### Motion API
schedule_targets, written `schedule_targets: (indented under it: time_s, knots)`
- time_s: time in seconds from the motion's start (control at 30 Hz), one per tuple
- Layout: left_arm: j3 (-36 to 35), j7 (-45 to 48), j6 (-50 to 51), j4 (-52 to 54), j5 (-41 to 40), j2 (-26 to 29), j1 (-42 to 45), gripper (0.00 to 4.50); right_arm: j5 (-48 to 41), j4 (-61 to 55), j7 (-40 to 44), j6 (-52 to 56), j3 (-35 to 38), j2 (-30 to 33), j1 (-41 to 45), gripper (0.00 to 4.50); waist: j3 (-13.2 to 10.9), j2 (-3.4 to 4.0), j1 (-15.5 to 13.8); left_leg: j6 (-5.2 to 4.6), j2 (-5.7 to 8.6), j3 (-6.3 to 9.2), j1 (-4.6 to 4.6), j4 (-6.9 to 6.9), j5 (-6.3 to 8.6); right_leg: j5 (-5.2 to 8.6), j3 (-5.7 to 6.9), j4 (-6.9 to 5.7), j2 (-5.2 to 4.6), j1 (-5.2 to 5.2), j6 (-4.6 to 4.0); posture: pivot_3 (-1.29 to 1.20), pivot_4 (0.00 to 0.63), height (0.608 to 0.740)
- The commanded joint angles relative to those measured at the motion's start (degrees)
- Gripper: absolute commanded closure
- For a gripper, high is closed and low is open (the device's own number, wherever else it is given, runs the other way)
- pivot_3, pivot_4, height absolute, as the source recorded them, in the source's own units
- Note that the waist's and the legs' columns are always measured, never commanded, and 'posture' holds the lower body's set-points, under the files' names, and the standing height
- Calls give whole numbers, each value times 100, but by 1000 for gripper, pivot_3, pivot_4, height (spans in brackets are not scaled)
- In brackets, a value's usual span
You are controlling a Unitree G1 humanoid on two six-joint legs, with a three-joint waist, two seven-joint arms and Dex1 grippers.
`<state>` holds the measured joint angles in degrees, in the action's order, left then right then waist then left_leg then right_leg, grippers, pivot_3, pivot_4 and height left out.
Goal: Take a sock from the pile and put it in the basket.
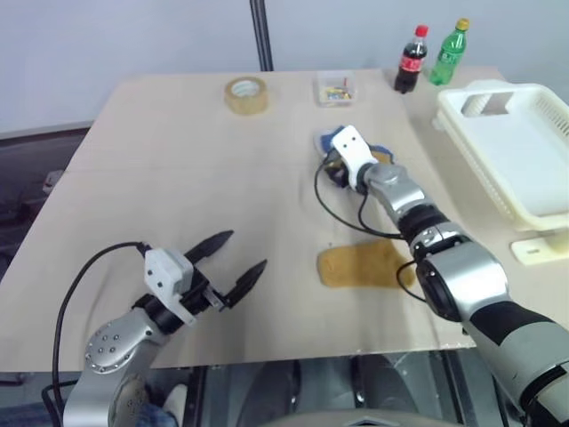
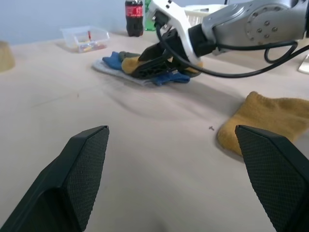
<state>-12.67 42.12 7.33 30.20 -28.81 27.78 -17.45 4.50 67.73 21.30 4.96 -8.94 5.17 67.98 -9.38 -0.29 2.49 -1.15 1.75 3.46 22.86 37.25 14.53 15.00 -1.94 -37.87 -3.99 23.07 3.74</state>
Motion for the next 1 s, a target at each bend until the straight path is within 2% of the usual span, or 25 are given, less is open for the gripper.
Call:
schedule_targets:
  time_s: [0.03, 0.07, 0.4, 0.43, 0.5, 0.53, 0.63, 0.87, 0.97, 1.0]
  knots:
    - [9, -18, -103, 224, -24, -10, -49, 0, 63, -103, -17, -163, 74, -38, 211, 4047, 0, 0, 0, 0, 0, -1, 0, 0, 0, 0, -1, 0, 0, 0, 0, 0, 150, 738]
    - [12, -20, -107, 211, -21, -10, -47, 0, 79, -106, -26, -180, 69, -40, 205, 4463, 0, 0, 0, 0, 0, 0, 0, 0, 0, 0, -1, 0, 0, 0, 0, 0, 150, 738]
    - [52, -5, -110, 146, -3, 3, -41, 0, 81, -210, 96, -146, 177, -56, 192, 4463, 0, 1, 1, -1, 0, -1, 0, 0, 1, 0, -1, -1, 1, 1, 0, 0, 150, 738]
    - [55, 2, -111, 137, 0, 8, -43, 0, 69, -204, 106, -122, 199, -51, 173, 3964, 0, 1, 1, -2, 0, -1, 0, 0, 1, 0, -1, -1, 2, 1, 0, 0, 150, 738]
    - [59, 12, -112, 122, 1, 18, -44, 0, 58, -200, 117, -94, 220, -47, 149, 3767, 0, 1, 1, -1, 0, -1, 0, 0, 1, 0, -1, -1, 2, 1, 0, 0, 150, 738]
    - [59, 16, -113, 114, 2, 24, -43, 0, 58, -209, 123, -90, 220, -50, 143, 3161, 0, 1, 1, -1, 0, -1, 0, 0, 1, 0, -1, -1, 2, 1, 0, 0, 150, 738]
    - [59, 26, -115, 97, 5, 32, -41, 0, 107, -231, 162, -94, 168, -63, 143, 2008, -1, 1, 1, -1, 0, -1, 0, 0, 1, 0, -2, -1, 2, 1, 0, 0, 150, 738]
    - [83, 36, -121, 57, 41, 30, -11, 0, 129, -237, 150, -81, 176, -109, 180, 2008, 0, 1, 1, -1, 0, -2, 0, 0, 1, 0, -2, -2, 2, 2, 0, 0, 150, 738]
    - [102, 24, -127, 50, 67, 15, -8, 0, 118, -232, 115, -103, 201, -111, 209, 2847, -1, 1, 1, -1, 0, -2, 0, 0, 0, 0, -2, -2, 2, 2, 0, 0, 150, 738]
    - [105, 21, -128, 49, 72, 12, -7, 0, 116, -229, 107, -103, 206, -112, 220, 3366, -1, 1, 2, 0, 0, -2, 0, 0, 0, 0, -2, -2, 2, 2, 0, 0, 150, 738]
